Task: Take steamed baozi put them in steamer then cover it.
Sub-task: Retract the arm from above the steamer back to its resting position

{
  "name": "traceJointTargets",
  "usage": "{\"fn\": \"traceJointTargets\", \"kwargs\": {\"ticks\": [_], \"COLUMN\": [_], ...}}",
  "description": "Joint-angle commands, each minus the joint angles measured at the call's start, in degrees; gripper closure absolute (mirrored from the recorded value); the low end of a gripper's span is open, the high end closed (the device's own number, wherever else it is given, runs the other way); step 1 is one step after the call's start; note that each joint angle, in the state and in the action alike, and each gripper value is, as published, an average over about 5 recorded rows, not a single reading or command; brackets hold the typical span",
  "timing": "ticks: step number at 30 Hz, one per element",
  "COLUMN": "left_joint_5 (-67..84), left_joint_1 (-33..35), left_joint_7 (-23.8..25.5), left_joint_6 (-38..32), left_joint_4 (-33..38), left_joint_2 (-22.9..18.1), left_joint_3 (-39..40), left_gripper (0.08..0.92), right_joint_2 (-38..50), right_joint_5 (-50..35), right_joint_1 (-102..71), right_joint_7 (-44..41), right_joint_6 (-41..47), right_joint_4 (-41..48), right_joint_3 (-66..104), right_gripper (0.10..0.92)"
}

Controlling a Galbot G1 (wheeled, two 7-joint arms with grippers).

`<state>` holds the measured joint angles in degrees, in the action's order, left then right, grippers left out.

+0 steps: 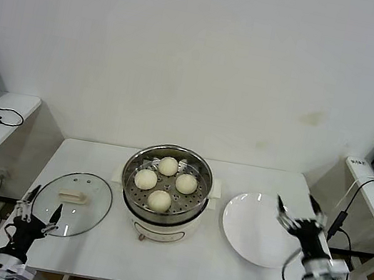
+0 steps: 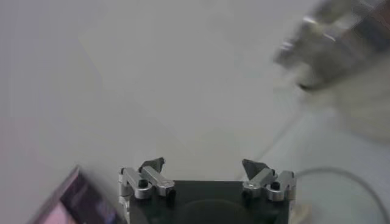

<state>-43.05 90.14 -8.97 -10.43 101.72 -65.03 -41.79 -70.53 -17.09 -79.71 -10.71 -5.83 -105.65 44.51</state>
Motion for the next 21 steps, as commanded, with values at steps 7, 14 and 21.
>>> {"fn": "traceJointTargets", "kwargs": {"ticks": [7, 14, 21], "left_joint_5": [-29.31, -30.29, -30.47], "left_joint_1": [-16.63, -21.27, -24.70], "left_joint_7": [2.09, 1.98, 1.86], "left_joint_6": [-1.71, -2.03, -2.52], "left_joint_4": [-16.96, -21.73, -26.64], "left_joint_2": [4.62, 4.90, 4.95], "left_joint_3": [4.18, 6.06, 7.28], "left_gripper": [0.177, 0.177, 0.177], "right_joint_2": [-8.26, -9.51, -10.44], "right_joint_5": [3.34, 3.74, 4.37], "right_joint_1": [-11.43, -11.56, -12.07], "right_joint_7": [0.40, 0.49, 0.28], "right_joint_6": [-2.56, -2.71, -2.86], "right_joint_4": [-1.65, -1.14, -1.12], "right_joint_3": [9.66, 9.37, 9.28], "right_gripper": [0.202, 0.203, 0.203]}}
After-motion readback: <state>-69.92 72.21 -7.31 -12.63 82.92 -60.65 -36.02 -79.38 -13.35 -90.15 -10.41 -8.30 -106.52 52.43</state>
